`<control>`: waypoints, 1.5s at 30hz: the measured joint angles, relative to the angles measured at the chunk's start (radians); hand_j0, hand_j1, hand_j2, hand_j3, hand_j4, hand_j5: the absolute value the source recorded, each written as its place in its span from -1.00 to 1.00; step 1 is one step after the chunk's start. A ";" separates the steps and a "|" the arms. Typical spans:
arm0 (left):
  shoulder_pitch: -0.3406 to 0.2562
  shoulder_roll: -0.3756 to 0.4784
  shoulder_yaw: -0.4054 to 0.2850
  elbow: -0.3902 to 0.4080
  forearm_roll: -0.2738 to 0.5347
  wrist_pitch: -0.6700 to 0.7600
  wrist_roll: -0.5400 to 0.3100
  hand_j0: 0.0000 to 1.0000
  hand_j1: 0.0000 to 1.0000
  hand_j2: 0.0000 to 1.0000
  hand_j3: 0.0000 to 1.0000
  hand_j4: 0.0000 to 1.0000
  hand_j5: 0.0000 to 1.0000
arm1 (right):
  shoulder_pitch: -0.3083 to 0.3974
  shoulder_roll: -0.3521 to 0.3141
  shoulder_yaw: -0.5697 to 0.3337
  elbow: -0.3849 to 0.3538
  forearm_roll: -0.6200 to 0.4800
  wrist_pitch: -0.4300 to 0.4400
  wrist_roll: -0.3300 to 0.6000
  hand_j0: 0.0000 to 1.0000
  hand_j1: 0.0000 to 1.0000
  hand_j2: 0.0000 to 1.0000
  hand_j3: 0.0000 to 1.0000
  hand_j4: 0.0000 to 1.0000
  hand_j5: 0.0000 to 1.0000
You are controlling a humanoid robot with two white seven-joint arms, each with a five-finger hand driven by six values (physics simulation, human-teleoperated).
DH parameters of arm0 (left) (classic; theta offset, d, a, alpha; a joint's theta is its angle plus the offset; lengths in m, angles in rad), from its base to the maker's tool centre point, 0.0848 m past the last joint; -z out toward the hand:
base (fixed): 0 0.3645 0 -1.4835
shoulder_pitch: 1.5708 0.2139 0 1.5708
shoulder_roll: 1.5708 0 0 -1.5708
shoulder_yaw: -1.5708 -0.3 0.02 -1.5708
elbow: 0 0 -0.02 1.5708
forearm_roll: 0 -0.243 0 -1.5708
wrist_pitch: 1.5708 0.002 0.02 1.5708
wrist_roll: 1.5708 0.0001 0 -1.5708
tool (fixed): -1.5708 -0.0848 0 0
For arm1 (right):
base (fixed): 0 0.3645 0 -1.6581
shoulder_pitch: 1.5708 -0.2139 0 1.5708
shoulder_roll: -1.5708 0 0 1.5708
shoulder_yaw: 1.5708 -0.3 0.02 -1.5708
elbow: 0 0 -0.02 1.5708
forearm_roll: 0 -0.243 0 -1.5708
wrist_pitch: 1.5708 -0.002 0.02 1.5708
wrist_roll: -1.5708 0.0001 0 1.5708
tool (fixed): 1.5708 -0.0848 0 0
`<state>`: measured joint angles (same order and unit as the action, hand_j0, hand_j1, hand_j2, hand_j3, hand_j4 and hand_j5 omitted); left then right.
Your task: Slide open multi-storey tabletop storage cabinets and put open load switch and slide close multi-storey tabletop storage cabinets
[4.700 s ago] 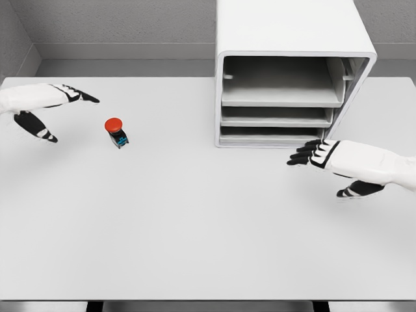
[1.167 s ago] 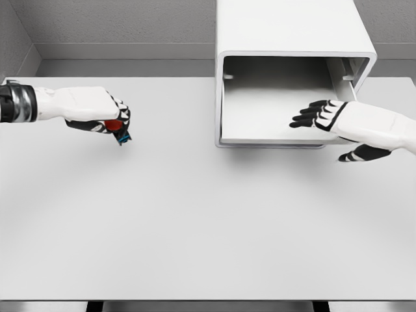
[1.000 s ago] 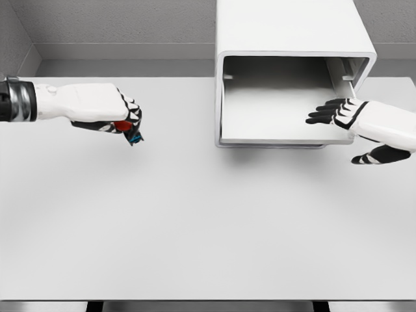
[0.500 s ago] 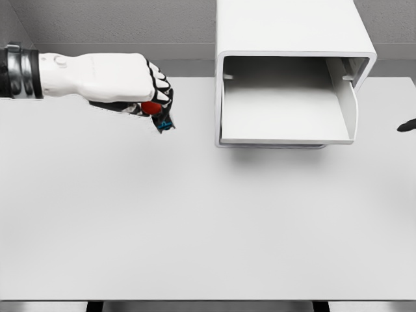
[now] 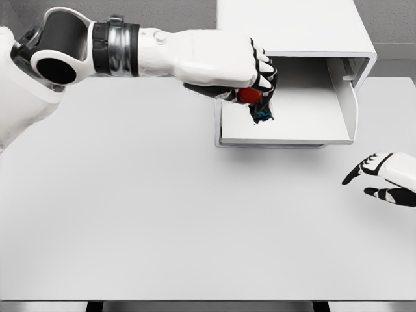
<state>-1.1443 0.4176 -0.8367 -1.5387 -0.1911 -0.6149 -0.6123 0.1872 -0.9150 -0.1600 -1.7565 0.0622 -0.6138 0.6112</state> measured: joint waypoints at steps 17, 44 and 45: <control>-0.008 -0.236 0.000 0.349 -0.057 -0.005 -0.009 1.00 1.00 1.00 1.00 1.00 1.00 | 0.002 -0.001 0.040 -0.001 0.010 0.000 0.000 0.18 0.18 0.18 0.18 0.18 0.18; 0.005 0.438 0.008 -0.071 0.287 -0.003 -0.005 1.00 1.00 1.00 1.00 1.00 1.00 | -0.149 -0.002 0.157 -0.001 0.008 0.000 0.000 0.18 0.18 0.18 0.18 0.18 0.18; 0.006 0.501 0.009 -0.084 0.297 -0.002 -0.003 1.00 1.00 1.00 1.00 1.00 1.00 | -0.153 -0.003 0.165 -0.001 0.008 0.000 0.000 0.18 0.18 0.18 0.18 0.18 0.18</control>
<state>-1.1382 0.9186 -0.8282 -1.6226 0.1060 -0.6167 -0.6158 0.0338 -0.9175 0.0046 -1.7576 0.0706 -0.6135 0.6112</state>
